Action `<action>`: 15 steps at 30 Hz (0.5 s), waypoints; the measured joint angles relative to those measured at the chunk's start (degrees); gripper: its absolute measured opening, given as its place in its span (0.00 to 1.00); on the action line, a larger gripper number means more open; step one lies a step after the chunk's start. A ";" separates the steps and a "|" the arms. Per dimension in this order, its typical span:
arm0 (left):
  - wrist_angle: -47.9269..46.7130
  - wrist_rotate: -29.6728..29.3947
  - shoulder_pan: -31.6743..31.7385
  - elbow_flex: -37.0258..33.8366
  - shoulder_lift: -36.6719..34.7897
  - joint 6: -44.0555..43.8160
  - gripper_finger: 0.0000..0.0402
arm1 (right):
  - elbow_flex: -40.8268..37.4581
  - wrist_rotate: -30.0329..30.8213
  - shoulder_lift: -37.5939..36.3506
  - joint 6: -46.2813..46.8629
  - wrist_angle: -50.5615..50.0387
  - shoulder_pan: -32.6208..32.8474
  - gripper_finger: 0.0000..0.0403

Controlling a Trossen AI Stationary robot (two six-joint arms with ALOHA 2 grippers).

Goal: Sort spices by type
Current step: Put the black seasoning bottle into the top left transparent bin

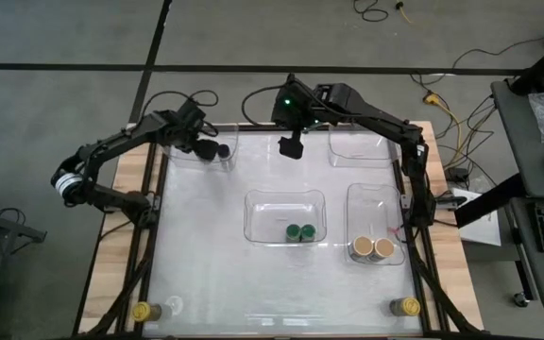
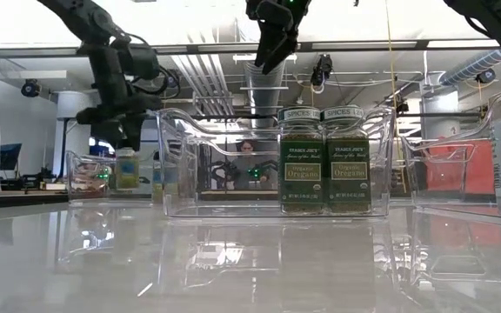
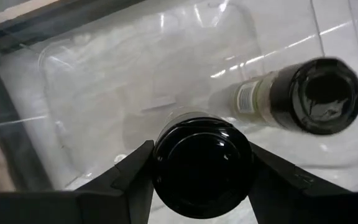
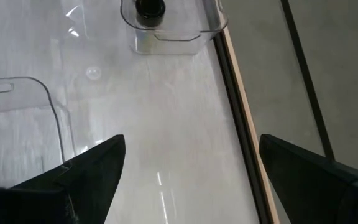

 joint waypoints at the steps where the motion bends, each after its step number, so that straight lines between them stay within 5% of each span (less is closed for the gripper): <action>1: 0.98 0.10 0.00 -0.43 0.01 -0.39 0.47 | 0.00 0.00 0.00 0.00 0.01 0.00 0.90; 15: 4.12 1.05 -1.47 -0.92 3.57 -1.62 0.47 | 0.00 0.00 0.00 0.45 0.10 0.00 0.90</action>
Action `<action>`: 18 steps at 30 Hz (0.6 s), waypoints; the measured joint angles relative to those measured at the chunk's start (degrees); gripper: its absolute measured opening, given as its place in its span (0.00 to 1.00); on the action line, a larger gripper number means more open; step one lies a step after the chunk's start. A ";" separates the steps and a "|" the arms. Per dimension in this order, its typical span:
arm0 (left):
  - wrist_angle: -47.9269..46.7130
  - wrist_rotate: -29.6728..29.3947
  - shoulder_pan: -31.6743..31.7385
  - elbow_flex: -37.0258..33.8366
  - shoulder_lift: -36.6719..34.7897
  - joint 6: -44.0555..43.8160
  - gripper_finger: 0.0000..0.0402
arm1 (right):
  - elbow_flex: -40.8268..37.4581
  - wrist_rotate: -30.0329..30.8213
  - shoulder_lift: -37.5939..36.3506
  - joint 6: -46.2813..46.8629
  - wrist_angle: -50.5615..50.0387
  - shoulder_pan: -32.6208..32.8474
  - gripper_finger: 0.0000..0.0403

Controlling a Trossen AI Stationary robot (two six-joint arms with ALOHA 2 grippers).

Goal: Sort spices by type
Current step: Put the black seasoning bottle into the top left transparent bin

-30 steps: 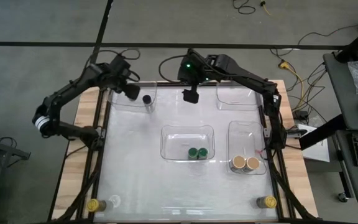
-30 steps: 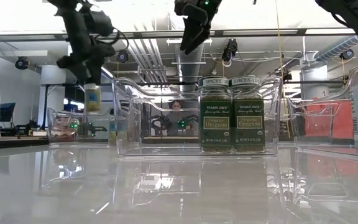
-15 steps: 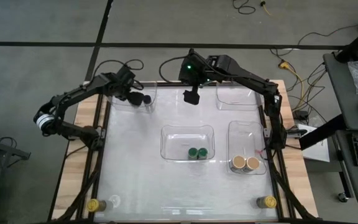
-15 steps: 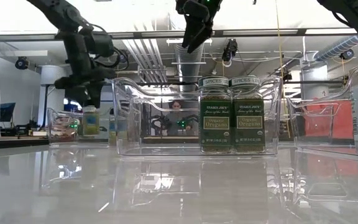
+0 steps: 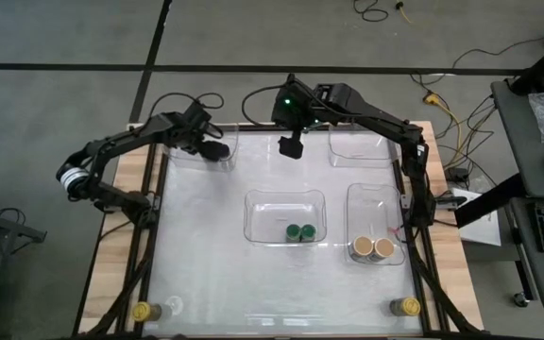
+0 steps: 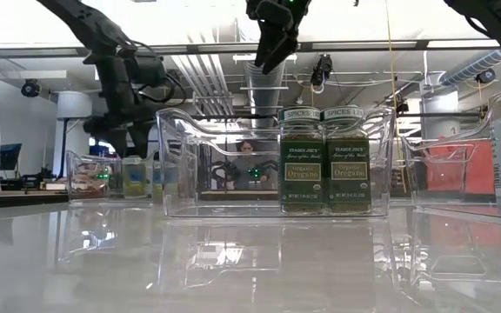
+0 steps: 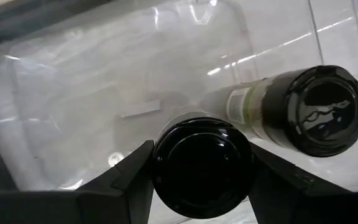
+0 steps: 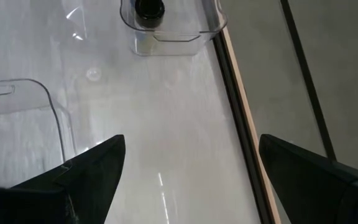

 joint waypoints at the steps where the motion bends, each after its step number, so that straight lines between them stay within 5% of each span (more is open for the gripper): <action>1: 0.12 0.06 -0.32 0.00 0.30 -0.37 0.47 | 0.00 0.00 0.00 0.20 -0.02 0.00 0.90; 18: 1.84 -0.24 -2.35 0.09 2.03 -4.74 0.49 | -0.02 -0.02 0.02 0.62 -0.92 0.63 0.90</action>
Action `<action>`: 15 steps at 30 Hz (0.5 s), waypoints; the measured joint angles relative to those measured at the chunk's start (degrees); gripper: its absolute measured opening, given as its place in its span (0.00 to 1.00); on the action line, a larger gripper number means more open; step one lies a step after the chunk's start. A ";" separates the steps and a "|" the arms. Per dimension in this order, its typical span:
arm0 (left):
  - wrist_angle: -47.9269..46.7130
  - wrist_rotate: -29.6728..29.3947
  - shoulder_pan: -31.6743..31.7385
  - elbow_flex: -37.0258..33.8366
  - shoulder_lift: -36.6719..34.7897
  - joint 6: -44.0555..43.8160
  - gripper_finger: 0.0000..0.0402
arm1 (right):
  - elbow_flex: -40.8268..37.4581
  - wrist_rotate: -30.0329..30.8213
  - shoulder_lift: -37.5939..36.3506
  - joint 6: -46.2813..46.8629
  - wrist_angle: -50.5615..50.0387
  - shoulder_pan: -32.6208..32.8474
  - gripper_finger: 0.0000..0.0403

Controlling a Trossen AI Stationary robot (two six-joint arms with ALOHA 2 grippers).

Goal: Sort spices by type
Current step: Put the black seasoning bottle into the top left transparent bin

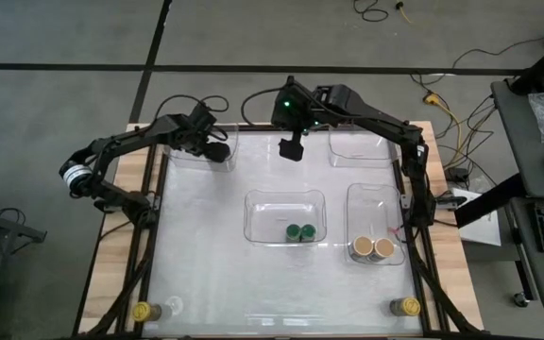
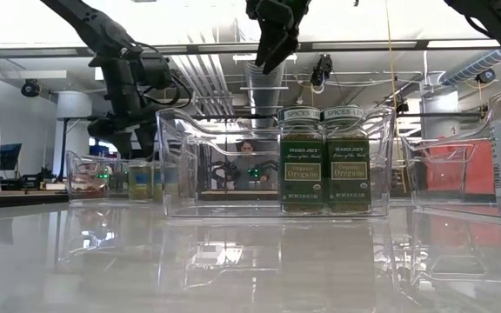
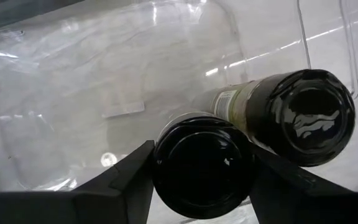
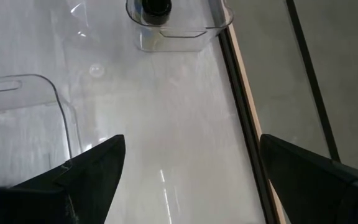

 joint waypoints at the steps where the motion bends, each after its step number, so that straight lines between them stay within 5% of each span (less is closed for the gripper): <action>1: 0.13 0.00 0.00 0.00 0.00 -0.06 0.50 | 0.00 0.00 0.00 0.00 -0.03 0.01 0.90; 15: -0.41 0.04 0.00 -0.04 -0.70 0.45 0.66 | -0.02 -0.07 0.04 0.42 -1.24 0.37 0.90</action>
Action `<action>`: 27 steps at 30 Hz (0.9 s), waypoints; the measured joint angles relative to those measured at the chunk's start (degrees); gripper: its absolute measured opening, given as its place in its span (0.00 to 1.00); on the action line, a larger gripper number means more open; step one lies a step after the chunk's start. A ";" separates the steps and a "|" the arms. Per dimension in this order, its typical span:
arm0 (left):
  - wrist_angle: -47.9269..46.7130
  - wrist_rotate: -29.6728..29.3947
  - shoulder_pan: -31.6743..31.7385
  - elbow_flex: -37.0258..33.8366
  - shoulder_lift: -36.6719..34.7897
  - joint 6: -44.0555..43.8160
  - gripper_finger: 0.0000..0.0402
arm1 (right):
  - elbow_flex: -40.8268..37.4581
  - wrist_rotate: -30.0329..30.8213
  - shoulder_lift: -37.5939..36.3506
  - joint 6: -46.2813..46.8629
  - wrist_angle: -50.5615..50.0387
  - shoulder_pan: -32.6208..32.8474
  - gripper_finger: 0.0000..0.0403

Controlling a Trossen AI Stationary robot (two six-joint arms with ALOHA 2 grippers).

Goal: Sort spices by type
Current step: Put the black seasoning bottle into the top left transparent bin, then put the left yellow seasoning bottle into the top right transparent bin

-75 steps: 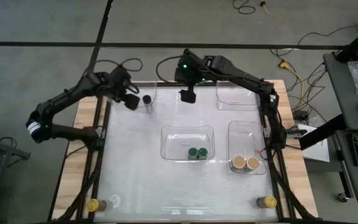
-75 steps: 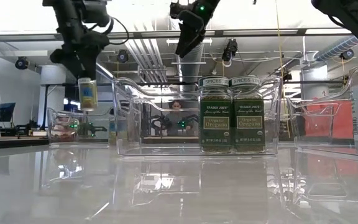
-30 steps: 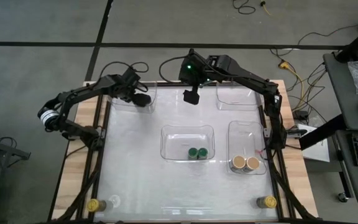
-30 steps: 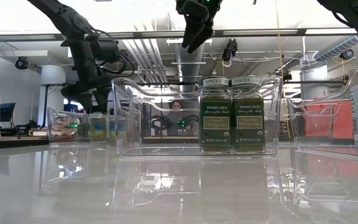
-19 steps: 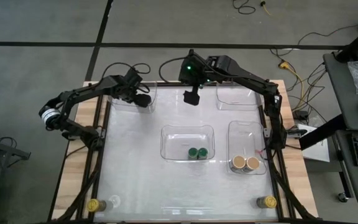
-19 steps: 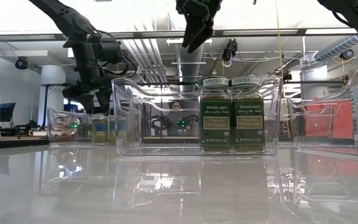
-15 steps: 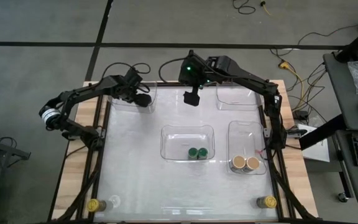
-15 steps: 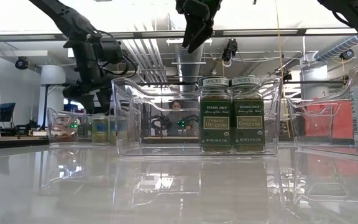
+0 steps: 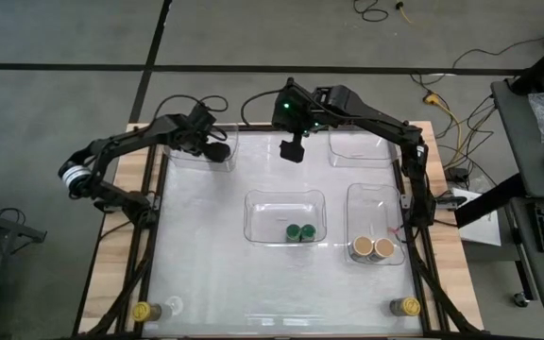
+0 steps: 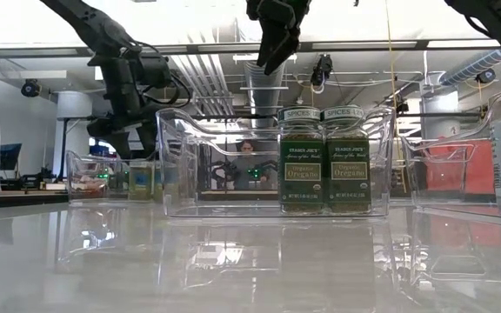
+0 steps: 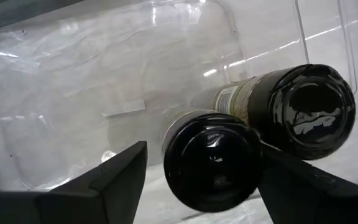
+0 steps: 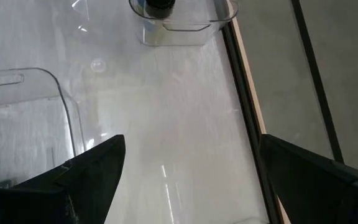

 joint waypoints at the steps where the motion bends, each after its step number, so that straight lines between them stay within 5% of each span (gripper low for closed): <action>1: -0.15 0.00 0.00 -0.01 -0.29 -0.30 0.66 | 0.00 0.00 0.00 0.00 -0.01 0.00 0.90; 14: -1.51 -0.48 -2.30 4.10 -9.98 -1.62 0.66 | -0.04 0.06 -0.66 0.75 1.27 3.02 0.90; 27: -4.15 0.32 -23.74 4.86 -21.52 -4.09 0.66 | -5.21 -3.78 -0.66 10.91 9.11 10.00 0.90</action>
